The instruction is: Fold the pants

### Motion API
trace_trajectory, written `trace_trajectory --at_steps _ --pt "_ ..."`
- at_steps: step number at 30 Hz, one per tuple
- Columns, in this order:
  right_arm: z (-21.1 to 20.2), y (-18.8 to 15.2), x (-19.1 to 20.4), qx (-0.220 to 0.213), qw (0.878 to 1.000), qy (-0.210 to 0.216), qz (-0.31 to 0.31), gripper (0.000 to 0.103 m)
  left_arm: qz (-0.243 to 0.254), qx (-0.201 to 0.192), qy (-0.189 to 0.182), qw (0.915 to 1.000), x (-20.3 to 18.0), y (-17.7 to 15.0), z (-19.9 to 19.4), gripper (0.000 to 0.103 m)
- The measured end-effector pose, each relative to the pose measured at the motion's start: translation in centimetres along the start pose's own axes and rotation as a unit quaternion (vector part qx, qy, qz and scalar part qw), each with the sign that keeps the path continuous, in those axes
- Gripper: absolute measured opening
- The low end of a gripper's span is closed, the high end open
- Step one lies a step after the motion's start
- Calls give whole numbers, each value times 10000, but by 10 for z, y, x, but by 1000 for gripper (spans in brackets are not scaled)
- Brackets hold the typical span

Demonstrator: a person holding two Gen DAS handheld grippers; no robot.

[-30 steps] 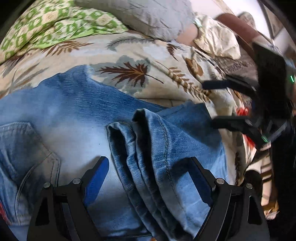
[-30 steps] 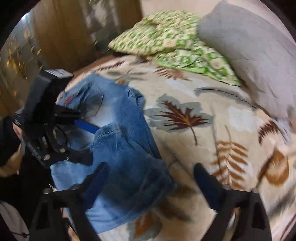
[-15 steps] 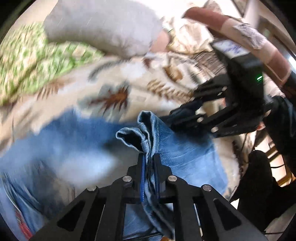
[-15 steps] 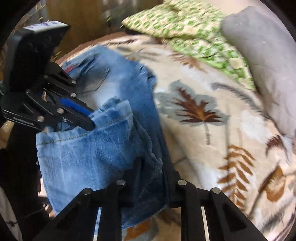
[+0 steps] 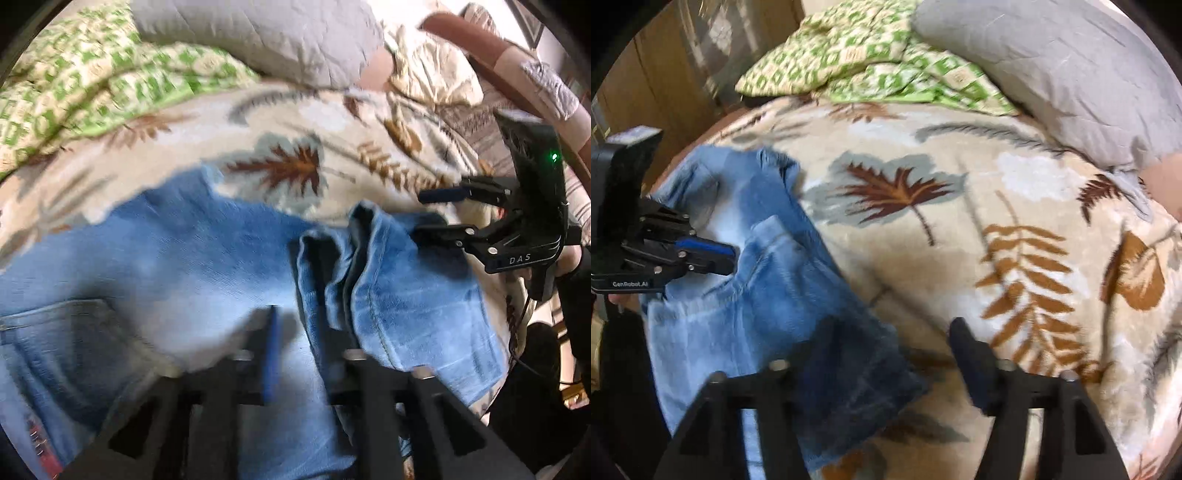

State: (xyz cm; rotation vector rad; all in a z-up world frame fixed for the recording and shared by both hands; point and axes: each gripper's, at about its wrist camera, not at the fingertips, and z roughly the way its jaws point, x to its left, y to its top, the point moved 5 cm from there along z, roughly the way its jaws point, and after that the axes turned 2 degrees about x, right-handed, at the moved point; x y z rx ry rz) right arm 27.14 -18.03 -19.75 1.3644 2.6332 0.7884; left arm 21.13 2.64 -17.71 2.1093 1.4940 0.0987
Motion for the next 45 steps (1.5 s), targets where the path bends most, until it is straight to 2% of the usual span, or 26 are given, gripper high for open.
trace_trajectory --at_steps 1,2,4,5,7,9,17,21,23,28,33,37,40,42,45 --pt "-5 0 -1 -41 10000 51 74 70 -82 -79 -56 9999 1 2 -7 62" --pt "-14 -1 -3 -150 9996 124 186 71 -197 -226 -114 9995 0 3 -17 75" --pt "-30 -3 -6 -356 9986 181 352 79 -252 -399 -211 9987 -5 6 -31 77" --pt "-39 -5 -6 -471 9977 207 434 80 -265 -410 -183 9986 -8 6 -37 84" --pt "-52 -11 -5 -633 9953 286 681 86 -338 -423 32 9985 -11 7 -46 91" --pt "-61 -20 -6 -707 9923 363 947 89 -438 -483 184 9977 -17 2 -57 91" --pt "-62 -56 -3 -639 9783 894 1759 89 -759 -678 248 9945 -30 -32 -104 91" --pt "-54 -63 -3 -607 9670 1241 2143 89 -1057 -677 349 9915 -12 -49 -121 91" --pt "-51 -64 -2 -622 9624 1333 2281 89 -1386 -589 327 9881 4 -60 -120 91" --pt "-41 -65 3 -544 9535 1527 2540 89 -2422 -429 -14 9693 36 -98 -108 92" --pt "-28 -65 11 -366 9516 1620 2586 89 -2803 -429 -158 9588 50 -121 -90 92" --pt "-22 -66 13 -324 9481 1653 2698 89 -3336 -645 -298 9400 57 -134 -93 92" --pt "-21 -68 11 -318 9459 1671 2764 89 -3448 -654 -162 9363 67 -141 -93 94" --pt "-18 -68 8 -293 9420 1696 2881 89 -3779 -678 -319 9228 81 -145 -85 94" --pt "-14 -68 9 -267 9376 1819 2951 89 -4035 -997 -782 9062 94 -142 -76 94"
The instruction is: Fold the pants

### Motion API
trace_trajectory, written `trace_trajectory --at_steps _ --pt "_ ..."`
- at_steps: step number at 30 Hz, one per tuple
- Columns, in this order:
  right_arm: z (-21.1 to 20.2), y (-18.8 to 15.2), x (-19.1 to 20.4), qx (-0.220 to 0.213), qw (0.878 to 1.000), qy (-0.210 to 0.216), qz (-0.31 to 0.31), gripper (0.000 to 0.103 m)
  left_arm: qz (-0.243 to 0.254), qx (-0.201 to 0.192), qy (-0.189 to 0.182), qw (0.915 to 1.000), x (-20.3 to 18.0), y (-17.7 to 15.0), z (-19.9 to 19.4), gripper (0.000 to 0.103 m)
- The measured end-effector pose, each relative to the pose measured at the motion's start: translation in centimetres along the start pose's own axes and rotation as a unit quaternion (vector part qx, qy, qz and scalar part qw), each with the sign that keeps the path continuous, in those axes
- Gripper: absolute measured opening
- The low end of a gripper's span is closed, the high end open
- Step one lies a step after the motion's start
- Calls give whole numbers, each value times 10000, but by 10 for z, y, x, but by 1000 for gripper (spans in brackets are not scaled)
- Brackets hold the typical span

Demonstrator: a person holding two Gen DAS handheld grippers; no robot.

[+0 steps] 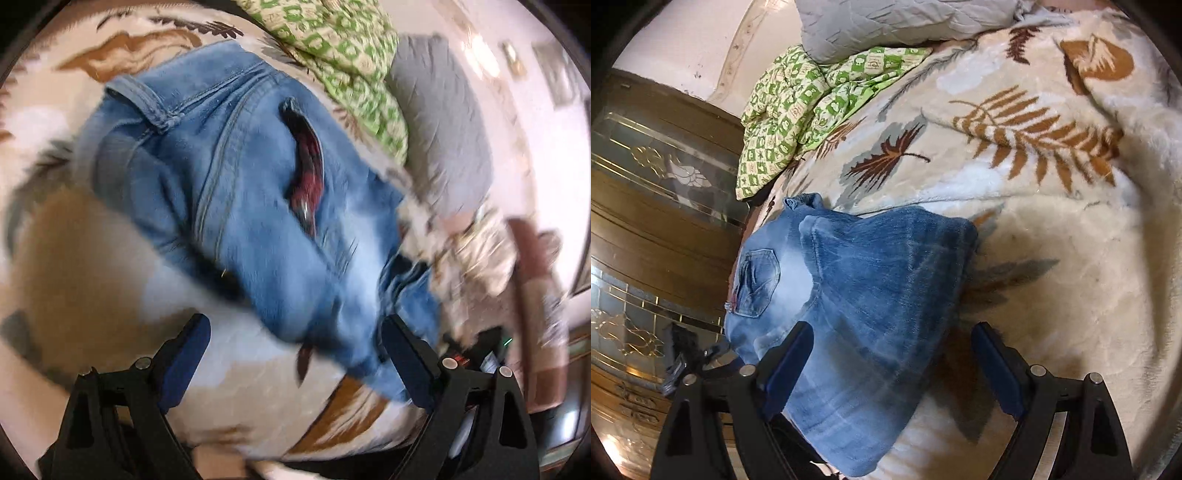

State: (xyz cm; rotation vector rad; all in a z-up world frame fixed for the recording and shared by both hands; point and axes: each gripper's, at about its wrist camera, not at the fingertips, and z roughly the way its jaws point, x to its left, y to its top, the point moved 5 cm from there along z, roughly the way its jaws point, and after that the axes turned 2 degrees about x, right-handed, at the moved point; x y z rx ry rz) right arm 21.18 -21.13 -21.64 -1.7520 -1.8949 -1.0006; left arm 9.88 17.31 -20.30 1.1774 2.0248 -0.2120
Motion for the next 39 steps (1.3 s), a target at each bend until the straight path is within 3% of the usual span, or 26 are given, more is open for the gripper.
trace_trajectory --at_steps 5,11,16,17,18,19,20,21,23,25,28,35,39 --pt "8 2 4 -7 10000 51 -22 89 -211 -328 -235 9990 -1 13 13 103" --pt "20 12 7 -151 9993 230 269 90 -313 -516 -199 9980 -4 29 27 103" --pt "29 16 16 -358 9992 47 156 87 -256 -853 -124 9959 -3 22 21 103" --pt "30 15 19 -401 9992 -83 35 83 -220 -917 -41 9955 -2 20 21 95" --pt "31 14 22 -431 9983 -351 -150 70 -161 -984 164 9949 -1 18 20 86" --pt "31 13 22 -431 9971 -561 -278 57 -20 -1030 615 9928 0 15 20 58" --pt "31 12 23 -444 9949 -784 -446 52 92 -1019 827 9913 2 13 19 46" --pt "28 11 24 -485 9937 -842 -565 38 165 -1009 805 9915 3 12 18 44" --pt "21 11 24 -585 9924 -845 -675 28 221 -980 741 9922 4 10 14 35" --pt "15 11 30 -696 9901 -890 -830 20 254 -997 701 9922 1 8 10 29" --pt "5 9 46 -923 9825 -1043 -1236 16 446 -1096 665 9908 -17 8 3 25" --pt "-39 30 63 -1361 9708 -1157 -1604 13 714 -1113 396 9904 -68 11 12 22" --pt "-67 47 49 -1515 9640 -1455 -1630 13 805 -1040 8 9913 -102 10 39 22"
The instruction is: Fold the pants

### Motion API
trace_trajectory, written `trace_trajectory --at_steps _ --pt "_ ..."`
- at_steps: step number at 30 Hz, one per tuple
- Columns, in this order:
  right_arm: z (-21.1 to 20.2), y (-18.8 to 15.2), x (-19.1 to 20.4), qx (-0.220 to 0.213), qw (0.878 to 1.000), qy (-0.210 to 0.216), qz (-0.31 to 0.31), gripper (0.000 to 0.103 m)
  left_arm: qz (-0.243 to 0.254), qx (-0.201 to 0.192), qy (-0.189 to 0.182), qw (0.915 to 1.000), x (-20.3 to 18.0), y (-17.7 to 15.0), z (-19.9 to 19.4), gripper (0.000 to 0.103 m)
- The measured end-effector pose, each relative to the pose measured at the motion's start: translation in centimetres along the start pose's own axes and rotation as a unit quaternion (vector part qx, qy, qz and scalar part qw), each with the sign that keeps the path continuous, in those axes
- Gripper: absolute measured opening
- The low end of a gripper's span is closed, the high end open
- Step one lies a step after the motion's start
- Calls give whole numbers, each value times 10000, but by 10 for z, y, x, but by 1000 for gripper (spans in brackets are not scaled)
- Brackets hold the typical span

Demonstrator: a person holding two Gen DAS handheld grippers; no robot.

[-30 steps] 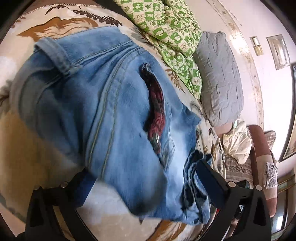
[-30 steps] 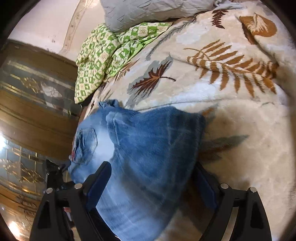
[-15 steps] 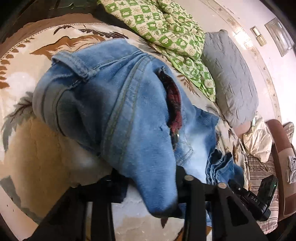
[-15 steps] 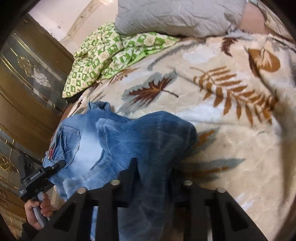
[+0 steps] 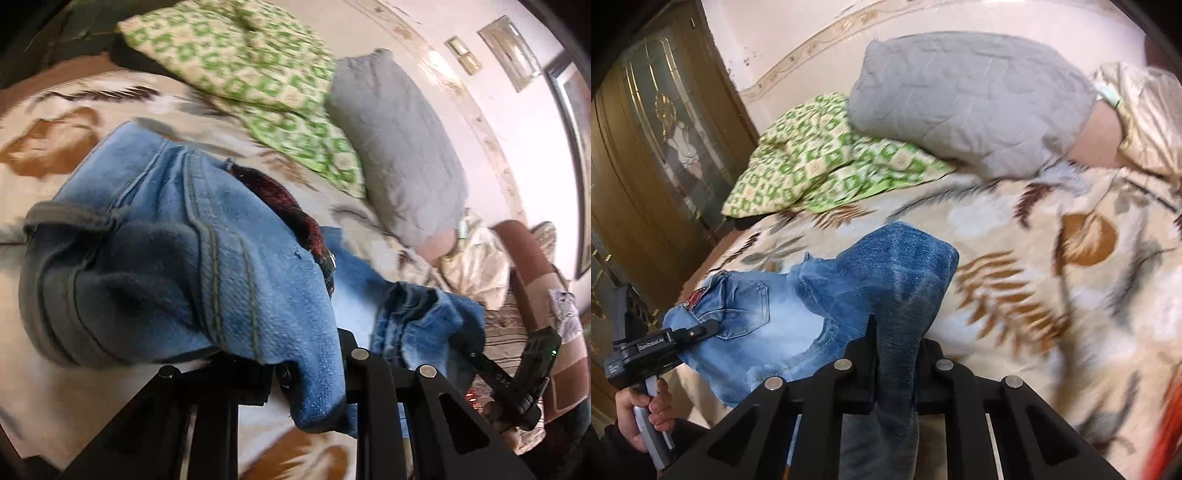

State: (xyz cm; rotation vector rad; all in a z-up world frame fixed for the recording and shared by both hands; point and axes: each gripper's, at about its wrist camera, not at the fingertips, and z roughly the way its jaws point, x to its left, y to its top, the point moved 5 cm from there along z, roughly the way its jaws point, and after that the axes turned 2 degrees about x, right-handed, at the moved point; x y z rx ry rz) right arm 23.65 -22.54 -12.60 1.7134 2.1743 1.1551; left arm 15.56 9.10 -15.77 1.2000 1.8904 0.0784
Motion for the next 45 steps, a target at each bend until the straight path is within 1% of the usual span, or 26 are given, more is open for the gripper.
trace_trajectory --at_steps 4,5,8,9,10,12,14,17,19,20,21,22,23,24,25,26,27,28,29,30,32,34,37,40,42,45 --pt "-13 10 -35 -40 9991 -410 92 13 101 30 -397 9992 -30 -10 29 22" --pt "-14 11 -42 -30 9988 -466 143 13 96 83 -398 9991 -33 -14 37 22" --pt "-1 5 -71 335 9970 -520 476 13 -128 505 -94 9986 -22 -30 61 22" --pt "8 2 -76 518 9957 -590 496 13 -207 740 82 9970 -14 -37 69 22" --pt "22 -6 -83 767 9927 -783 509 13 -244 862 194 9958 -8 -41 72 23" --pt "42 -16 -91 1073 9877 -1039 458 13 -288 888 174 9955 -2 -43 71 25" --pt "56 -27 -99 1251 9838 -1193 479 14 -140 949 271 9950 -4 -44 68 25" --pt "57 -29 -100 1193 9828 -1354 386 16 -5 959 377 9947 -6 -42 70 25" --pt "55 -26 -97 1204 9824 -1402 269 23 12 954 395 9947 -6 -39 68 26" --pt "52 -24 -97 1204 9819 -1445 218 25 10 947 386 9948 -9 -38 69 29" --pt "50 -24 -97 1196 9814 -1496 161 33 -24 932 338 9951 -10 -37 67 30" --pt "47 -23 -97 1196 9801 -1583 103 39 -47 938 317 9951 -11 -36 64 43" --pt "41 -25 -96 1199 9788 -1657 59 42 14 939 331 9950 -11 -38 58 57" --pt "35 -24 -95 1184 9793 -1644 17 58 261 890 353 9951 -18 -39 49 66" --pt "28 -24 -92 1130 9806 -1599 -49 68 483 800 388 9949 -23 -40 42 82" --pt "22 -22 -88 1057 9817 -1576 -136 69 739 662 411 9942 -30 -41 30 91" --pt "16 -21 -84 982 9817 -1612 -254 75 995 531 436 9927 -37 -41 17 95" --pt "6 -19 -78 842 9791 -1796 -457 86 1101 522 465 9915 -38 -42 10 99" --pt "-3 -17 -72 684 9768 -1941 -597 89 1195 539 482 9902 -42 -41 2 100" --pt "-12 -15 -67 507 9766 -1978 -678 92 1271 495 507 9894 -44 -39 -8 100" --pt "-26 -11 -59 319 9805 -1826 -652 94 1385 370 615 9878 -47 -33 -21 101" --pt "-39 -7 -53 206 9860 -1585 -483 94 1391 242 604 9881 -45 -25 -35 101" --pt "-54 -1 -43 102 9899 -1372 -344 95 1230 125 473 9912 -34 -20 -52 101" --pt "-62 5 -28 50 9908 -1281 -432 95 902 40 353 9953 -21 -21 -53 101" --pt "-67 10 -18 14 9904 -1268 -551 95 653 93 196 9976 -8 -28 -52 101" --pt "-68 18 -3 -19 9888 -1277 -769 95 314 188 93 9993 10 -37 -48 101"
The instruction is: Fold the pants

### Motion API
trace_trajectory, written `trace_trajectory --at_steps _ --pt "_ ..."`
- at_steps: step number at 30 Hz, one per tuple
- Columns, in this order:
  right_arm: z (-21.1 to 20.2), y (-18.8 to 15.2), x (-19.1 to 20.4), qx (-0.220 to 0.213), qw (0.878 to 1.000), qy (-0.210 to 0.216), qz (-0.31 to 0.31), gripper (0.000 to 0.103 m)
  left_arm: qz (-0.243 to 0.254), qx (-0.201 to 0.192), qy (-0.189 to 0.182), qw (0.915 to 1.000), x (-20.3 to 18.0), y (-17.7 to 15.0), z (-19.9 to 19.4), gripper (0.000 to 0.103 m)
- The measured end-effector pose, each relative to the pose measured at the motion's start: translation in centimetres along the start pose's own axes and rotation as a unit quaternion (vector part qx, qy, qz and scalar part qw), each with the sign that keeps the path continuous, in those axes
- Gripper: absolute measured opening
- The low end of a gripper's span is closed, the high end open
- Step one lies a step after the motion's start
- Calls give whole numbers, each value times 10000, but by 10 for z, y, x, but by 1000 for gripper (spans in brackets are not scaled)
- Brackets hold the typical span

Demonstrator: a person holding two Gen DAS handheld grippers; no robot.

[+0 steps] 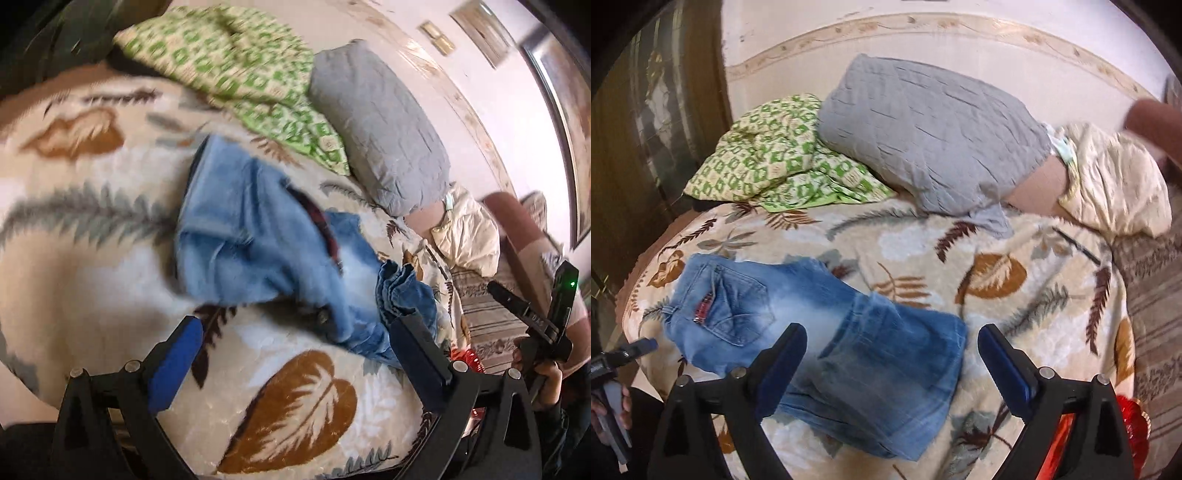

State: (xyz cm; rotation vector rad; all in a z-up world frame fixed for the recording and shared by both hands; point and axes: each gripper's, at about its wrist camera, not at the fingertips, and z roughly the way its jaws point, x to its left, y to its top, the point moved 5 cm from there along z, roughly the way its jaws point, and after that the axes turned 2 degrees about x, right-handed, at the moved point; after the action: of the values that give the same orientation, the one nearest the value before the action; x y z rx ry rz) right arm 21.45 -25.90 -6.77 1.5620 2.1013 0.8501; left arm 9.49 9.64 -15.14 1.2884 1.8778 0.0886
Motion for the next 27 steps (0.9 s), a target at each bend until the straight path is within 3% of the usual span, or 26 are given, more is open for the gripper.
trace_trajectory --at_steps 4,10,13,21,24,27 --pt "2 13 20 16 9997 214 -90 95 -286 25 -11 9996 16 -5 6 101" --pt "10 38 62 36 9978 402 -519 95 -1045 68 -389 9937 38 1 36 102" --pt "12 49 84 4 9964 485 -691 95 -1219 -279 -723 9895 39 10 40 103" --pt "16 53 111 10 9940 614 -903 95 -2572 -395 -984 9605 58 31 45 103" --pt "17 52 110 18 9943 623 -861 95 -2457 -210 -657 9669 49 37 52 103" --pt "19 51 105 41 9949 617 -797 95 -2304 -263 -501 9715 49 38 56 103"
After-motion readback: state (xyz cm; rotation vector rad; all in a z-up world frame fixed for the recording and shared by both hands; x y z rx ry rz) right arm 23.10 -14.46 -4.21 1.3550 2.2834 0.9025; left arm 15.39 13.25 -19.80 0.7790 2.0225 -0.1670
